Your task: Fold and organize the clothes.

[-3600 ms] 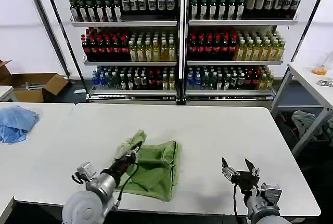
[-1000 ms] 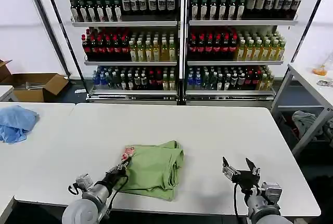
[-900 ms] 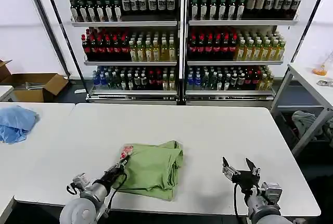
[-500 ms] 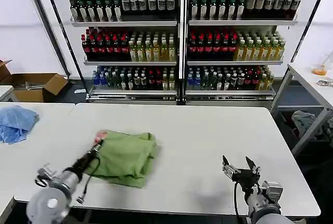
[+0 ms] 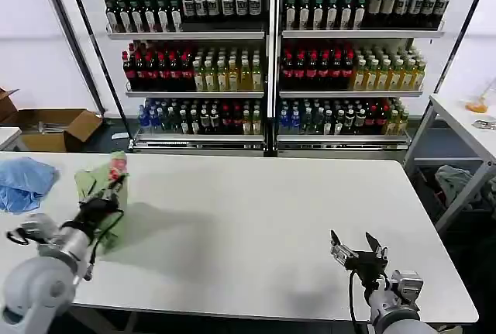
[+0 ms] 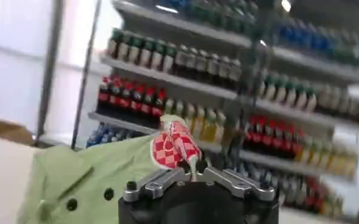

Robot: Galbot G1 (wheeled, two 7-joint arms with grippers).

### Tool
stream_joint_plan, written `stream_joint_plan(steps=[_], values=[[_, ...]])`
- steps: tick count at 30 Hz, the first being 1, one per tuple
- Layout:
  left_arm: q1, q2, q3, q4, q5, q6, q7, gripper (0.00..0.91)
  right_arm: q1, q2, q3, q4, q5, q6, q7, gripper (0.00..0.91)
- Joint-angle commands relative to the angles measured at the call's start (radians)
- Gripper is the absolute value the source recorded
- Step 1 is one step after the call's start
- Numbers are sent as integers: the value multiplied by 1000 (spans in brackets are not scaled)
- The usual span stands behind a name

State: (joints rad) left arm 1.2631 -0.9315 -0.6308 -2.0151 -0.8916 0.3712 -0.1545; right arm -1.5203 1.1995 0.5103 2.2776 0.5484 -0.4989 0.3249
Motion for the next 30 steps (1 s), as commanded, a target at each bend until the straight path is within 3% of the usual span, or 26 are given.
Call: stream_joint_plan(steps=[1,8,20,21,22,23,27,30], values=[[-124,-142,587,225,849,-14,43,20,-4,-2,10,7,3,1,0,907],[-277,-242,804,210,813,59,41,20,-22,-5,32,26,14,0,0,907],[-506,-443,888,431,513,80,-77,20,-24,-7,46,34,21,0,-1,907],[-520,-455,888,465,486,66,-84,302,-23,-7,45,34,21,1,-2,907],[-535,-471,888,481,474,51,-87,685,-23,-7,45,34,21,1,-2,907],[-546,-485,887,494,460,31,-88,907,-23,-7,46,33,20,3,-3,907],[-585,-527,885,548,434,-119,-77,907,-23,-10,48,30,14,13,-10,907],[-589,-536,885,548,412,-167,-66,907,-20,-11,46,23,-7,35,-20,907]])
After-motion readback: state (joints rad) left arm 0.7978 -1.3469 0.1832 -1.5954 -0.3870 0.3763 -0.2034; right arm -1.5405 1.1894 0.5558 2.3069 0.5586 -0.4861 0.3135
